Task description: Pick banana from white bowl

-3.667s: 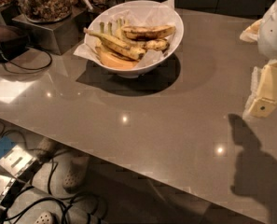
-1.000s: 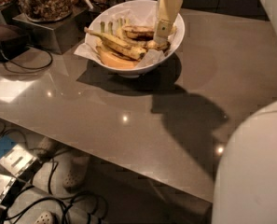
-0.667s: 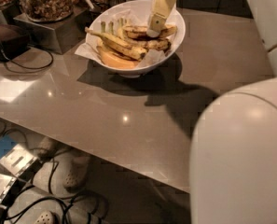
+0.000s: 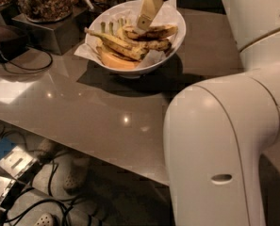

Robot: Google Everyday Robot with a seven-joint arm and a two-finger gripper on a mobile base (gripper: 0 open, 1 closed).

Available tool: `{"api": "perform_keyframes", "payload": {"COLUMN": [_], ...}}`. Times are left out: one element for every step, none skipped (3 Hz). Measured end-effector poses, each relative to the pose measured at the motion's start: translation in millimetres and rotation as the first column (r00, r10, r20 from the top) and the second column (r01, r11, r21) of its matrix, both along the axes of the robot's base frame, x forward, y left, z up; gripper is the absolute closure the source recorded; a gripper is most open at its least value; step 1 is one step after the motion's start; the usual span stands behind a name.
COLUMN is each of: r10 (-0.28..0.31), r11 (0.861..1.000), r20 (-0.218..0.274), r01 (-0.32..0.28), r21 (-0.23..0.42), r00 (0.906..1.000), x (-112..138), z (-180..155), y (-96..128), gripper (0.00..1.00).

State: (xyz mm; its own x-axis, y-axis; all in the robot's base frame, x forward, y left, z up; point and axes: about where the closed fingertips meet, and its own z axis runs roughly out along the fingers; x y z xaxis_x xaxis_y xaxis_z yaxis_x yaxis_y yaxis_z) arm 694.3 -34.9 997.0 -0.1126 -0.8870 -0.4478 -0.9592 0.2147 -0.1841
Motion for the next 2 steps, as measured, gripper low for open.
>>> {"api": "perform_keyframes", "payload": {"r10": [-0.044,-0.115], "r11": [0.999,0.991], "r20": [-0.02,-0.03], "r01": [0.043,0.113], "r21": [-0.014,-0.073], "r00": [0.9988,0.9929], "x": [10,21], "z": [-10,-21], "y": [0,-6], "gripper": [0.34,0.39]}}
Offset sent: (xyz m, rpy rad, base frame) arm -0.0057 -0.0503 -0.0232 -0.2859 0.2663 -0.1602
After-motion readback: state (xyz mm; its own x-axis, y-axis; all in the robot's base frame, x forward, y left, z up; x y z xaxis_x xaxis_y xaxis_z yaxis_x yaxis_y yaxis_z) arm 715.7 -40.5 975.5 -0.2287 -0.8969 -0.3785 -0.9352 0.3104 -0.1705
